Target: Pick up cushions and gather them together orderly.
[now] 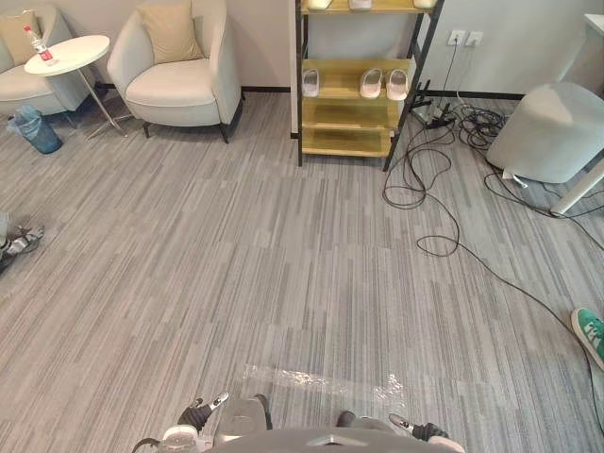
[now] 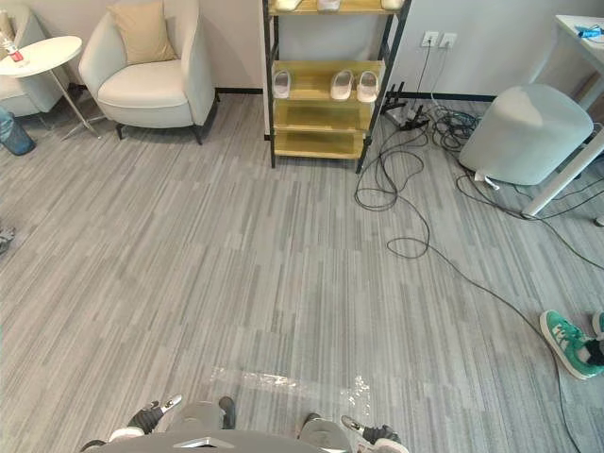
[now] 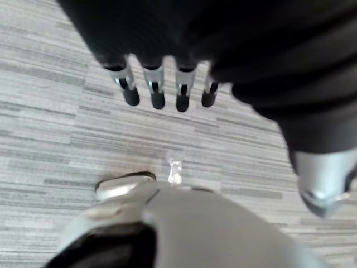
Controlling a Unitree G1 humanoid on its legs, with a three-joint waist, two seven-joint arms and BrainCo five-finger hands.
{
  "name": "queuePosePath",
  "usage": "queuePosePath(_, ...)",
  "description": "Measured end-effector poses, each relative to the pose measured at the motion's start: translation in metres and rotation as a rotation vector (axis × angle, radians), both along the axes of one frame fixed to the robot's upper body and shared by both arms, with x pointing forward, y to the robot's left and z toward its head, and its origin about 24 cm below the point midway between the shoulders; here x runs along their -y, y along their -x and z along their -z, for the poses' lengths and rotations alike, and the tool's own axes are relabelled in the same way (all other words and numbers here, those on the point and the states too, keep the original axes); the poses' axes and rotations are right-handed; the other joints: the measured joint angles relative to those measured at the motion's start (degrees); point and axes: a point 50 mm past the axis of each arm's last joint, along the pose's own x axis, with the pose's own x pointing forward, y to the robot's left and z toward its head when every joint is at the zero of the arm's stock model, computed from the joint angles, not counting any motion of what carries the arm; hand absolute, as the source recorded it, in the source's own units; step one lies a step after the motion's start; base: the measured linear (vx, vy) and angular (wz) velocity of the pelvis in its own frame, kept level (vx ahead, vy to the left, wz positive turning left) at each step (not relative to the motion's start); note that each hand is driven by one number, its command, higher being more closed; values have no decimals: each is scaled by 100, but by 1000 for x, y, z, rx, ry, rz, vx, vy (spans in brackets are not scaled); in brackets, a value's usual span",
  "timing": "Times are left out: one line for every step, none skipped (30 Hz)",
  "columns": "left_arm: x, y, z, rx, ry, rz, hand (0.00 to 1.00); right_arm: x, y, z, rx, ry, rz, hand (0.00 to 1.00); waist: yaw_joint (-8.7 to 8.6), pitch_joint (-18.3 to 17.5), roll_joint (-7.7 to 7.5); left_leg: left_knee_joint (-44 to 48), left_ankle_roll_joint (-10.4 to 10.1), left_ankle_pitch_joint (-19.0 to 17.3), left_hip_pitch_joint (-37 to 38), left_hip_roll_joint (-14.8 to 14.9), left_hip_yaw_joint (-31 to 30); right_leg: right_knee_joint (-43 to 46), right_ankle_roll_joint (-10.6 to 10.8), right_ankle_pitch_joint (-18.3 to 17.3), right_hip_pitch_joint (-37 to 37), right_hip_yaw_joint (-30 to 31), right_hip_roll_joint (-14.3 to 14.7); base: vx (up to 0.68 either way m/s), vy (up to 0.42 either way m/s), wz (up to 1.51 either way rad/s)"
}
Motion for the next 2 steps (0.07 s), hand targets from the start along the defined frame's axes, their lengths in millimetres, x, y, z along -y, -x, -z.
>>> queuePosePath(-6, 0, -1, -1, -13, -1, 0, -6, -2, 1, 7, -16, 11, 0, 25, 56, -127, 21, 4, -3, 50, -80, 33, -108, -10, 56, 94, 127, -41, 122, 130, -11)
queuePosePath(-8, 2, -1, -5, -17, -7, 0, -8, 0, 2, 5, -23, 18, 0, -1, 43, -180, -6, 46, -27, 116, -128, 30, -192, 20, 111, 157, 204, -63, 101, 96, -7)
